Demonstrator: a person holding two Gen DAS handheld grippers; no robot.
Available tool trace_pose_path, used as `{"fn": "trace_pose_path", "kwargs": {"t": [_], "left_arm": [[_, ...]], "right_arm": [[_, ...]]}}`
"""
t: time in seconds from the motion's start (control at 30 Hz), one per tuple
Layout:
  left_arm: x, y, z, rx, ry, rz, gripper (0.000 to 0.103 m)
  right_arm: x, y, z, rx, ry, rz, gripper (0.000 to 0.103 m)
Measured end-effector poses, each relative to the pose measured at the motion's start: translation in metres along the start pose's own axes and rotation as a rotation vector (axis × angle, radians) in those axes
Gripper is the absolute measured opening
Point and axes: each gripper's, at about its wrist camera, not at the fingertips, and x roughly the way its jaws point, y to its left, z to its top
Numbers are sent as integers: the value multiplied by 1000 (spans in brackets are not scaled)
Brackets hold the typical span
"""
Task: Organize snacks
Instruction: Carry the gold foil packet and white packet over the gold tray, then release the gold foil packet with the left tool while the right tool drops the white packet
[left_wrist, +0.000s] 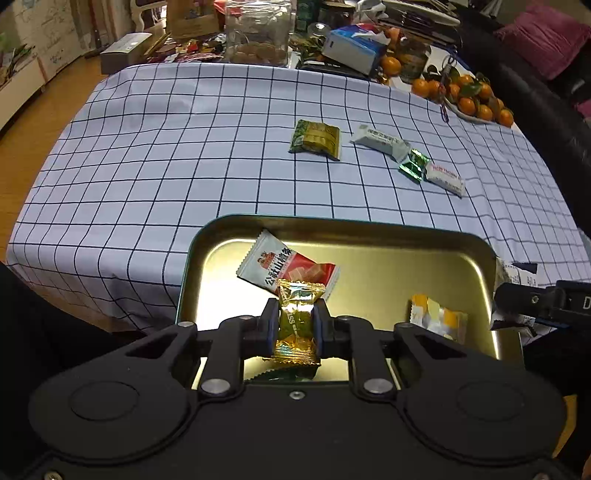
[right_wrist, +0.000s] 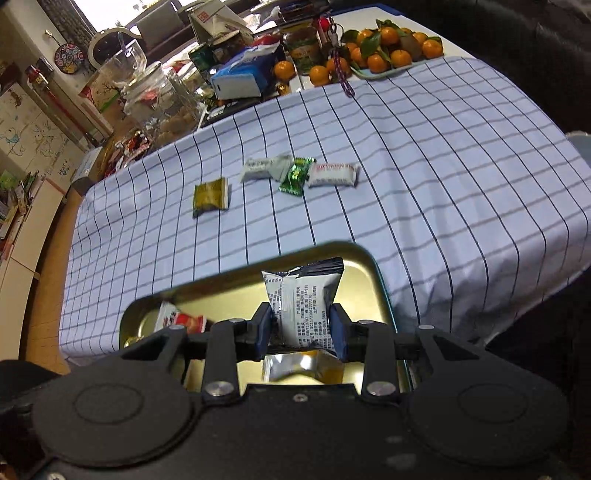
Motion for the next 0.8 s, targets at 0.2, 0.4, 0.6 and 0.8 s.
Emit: {"fn": "trace_pose_path", "kwargs": {"t": [0.2,0.4,0.6,0.8], "left_arm": [[7,-17,-4,76,23,31,25],[19,-12,-1,25,83,8,25],[31,-2,3,-49,152,-15,26],[39,4,4,-95,205,-43,26]], "right_arm": [[5,13,-6,-74,2,-25,36],[10,17,-2,-70,8,-9,36],[15,20,0,-79,17,-13,35],[22,27,-1,-107,25,-20,36]]}}
